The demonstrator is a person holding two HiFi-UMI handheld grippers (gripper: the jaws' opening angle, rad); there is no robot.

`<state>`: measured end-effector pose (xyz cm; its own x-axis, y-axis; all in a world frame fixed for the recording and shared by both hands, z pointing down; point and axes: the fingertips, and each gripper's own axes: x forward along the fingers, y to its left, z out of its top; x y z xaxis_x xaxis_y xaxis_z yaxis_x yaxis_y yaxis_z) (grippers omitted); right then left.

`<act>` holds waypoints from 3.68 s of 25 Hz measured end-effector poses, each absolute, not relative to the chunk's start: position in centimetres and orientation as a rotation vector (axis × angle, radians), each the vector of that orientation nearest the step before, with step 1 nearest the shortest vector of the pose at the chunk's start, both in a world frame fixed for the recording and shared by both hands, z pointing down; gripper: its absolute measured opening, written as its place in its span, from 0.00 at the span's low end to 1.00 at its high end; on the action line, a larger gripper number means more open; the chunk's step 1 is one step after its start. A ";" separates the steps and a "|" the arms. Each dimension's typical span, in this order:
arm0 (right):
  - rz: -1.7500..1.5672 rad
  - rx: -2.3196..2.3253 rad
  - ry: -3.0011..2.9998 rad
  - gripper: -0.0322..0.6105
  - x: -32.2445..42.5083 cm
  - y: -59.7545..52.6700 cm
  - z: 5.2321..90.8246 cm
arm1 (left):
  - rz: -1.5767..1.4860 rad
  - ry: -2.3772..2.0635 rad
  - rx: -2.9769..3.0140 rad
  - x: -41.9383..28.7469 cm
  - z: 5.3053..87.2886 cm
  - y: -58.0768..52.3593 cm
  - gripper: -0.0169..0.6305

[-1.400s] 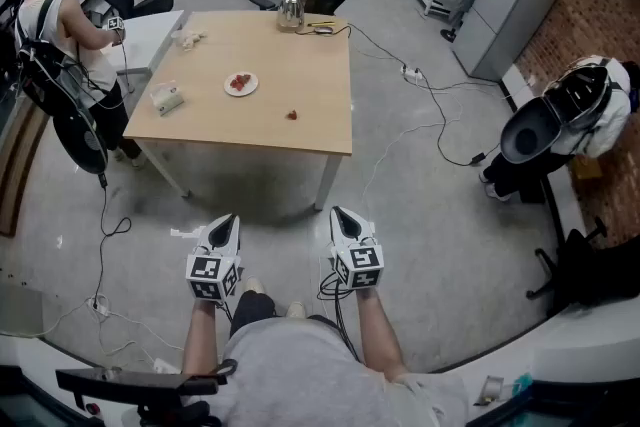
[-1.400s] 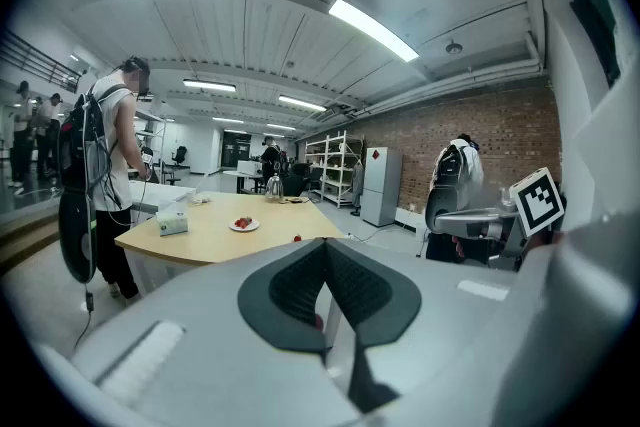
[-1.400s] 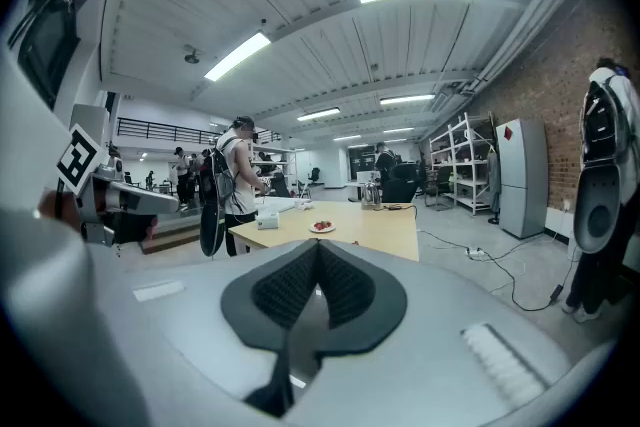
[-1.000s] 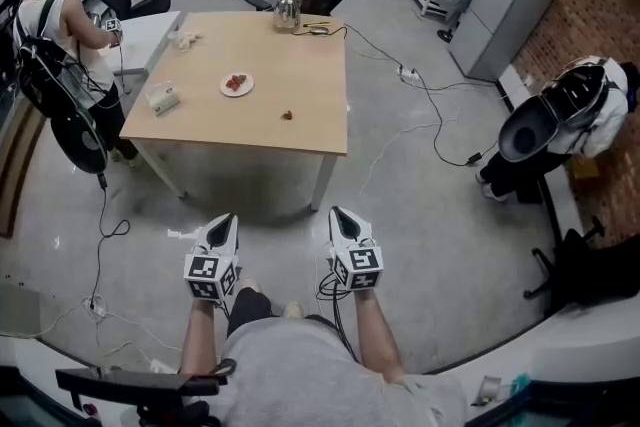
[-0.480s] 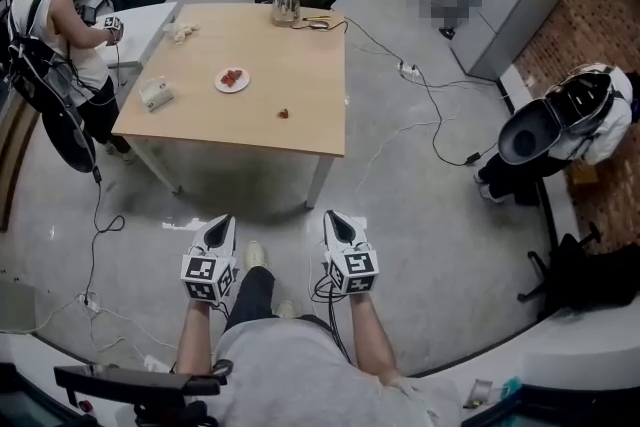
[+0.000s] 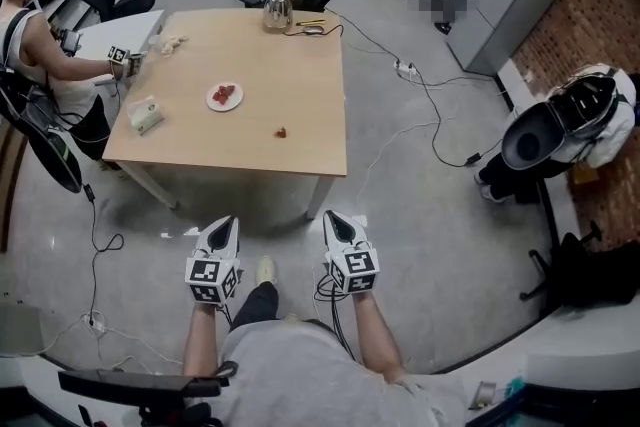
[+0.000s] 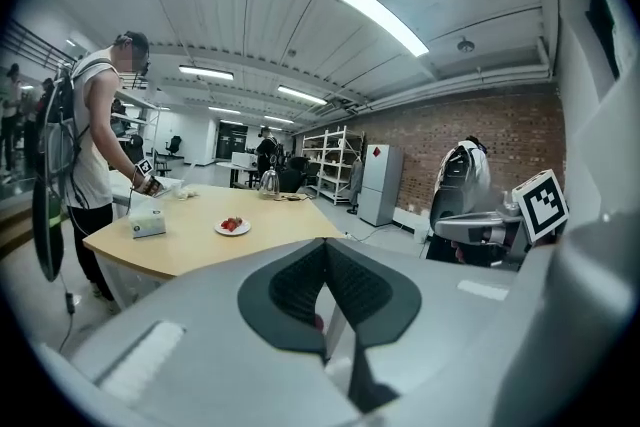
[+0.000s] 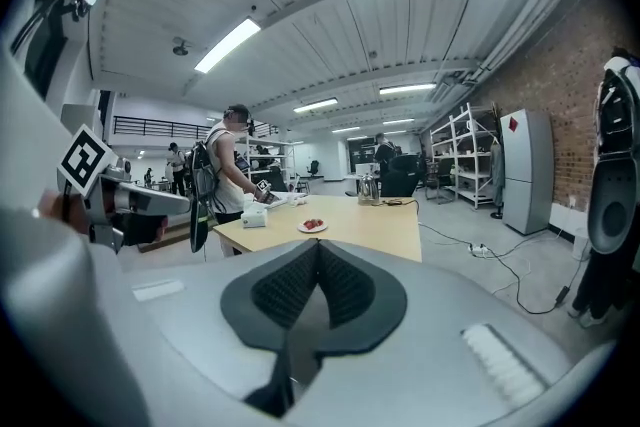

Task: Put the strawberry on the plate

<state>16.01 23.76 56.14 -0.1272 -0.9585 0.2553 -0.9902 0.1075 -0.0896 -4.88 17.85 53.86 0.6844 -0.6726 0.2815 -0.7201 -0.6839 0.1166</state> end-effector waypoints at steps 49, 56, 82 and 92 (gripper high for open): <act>0.426 1.874 -2.158 0.06 16.1 -2.3 58.6 | 0.316 -1.116 2.566 -6.2 56.5 -7.7 0.05; 0.498 1.761 -2.154 0.06 16.6 -6.1 62.5 | 0.360 -1.140 2.503 -5.4 58.9 -10.3 0.05; 0.657 1.385 -2.067 0.21 17.8 -11.8 75.7 | 0.497 -1.169 2.295 -3.6 64.9 -13.1 0.05; 0.673 1.325 -2.050 0.31 17.9 -13.2 77.7 | 0.513 -1.218 2.234 -5.1 65.9 -13.6 0.05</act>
